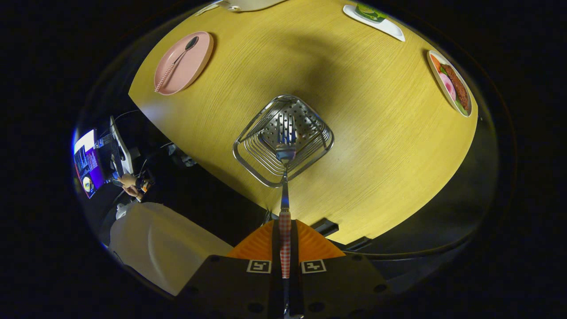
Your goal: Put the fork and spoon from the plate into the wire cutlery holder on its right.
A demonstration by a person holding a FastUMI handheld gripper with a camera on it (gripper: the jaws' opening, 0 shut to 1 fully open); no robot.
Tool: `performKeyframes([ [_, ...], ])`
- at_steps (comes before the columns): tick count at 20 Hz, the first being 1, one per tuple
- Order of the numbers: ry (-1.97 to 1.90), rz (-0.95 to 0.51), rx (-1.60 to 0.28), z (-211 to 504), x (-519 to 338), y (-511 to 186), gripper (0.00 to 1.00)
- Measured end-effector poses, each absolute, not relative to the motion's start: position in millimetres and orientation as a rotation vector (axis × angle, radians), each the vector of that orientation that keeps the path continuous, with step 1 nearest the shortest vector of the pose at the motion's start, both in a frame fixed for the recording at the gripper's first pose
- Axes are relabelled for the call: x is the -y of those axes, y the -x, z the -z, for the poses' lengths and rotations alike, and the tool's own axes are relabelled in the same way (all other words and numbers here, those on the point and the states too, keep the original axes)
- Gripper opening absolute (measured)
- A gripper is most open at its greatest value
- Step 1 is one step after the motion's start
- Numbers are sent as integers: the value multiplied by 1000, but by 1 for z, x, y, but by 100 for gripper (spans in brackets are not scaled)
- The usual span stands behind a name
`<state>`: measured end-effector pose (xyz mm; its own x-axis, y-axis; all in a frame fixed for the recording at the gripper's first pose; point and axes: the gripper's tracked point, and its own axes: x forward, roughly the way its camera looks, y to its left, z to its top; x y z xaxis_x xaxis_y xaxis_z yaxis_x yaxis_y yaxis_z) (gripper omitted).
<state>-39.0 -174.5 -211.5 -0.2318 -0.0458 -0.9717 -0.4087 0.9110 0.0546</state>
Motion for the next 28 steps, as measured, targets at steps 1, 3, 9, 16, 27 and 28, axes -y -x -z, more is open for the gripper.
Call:
performKeyframes([
  [1, 343, -342, -1804, 214, 174, 38, 10],
  [3, 336, -328, -1830, 217, 174, 35, 10],
  [9, 312, -289, -1864, 218, 170, 22, 12],
  [16, 230, -278, -1816, 210, 157, 2, 21],
  [27, 32, -345, -1560, 175, 132, -21, 52],
  [28, 17, -350, -1521, 166, 132, -23, 66],
])
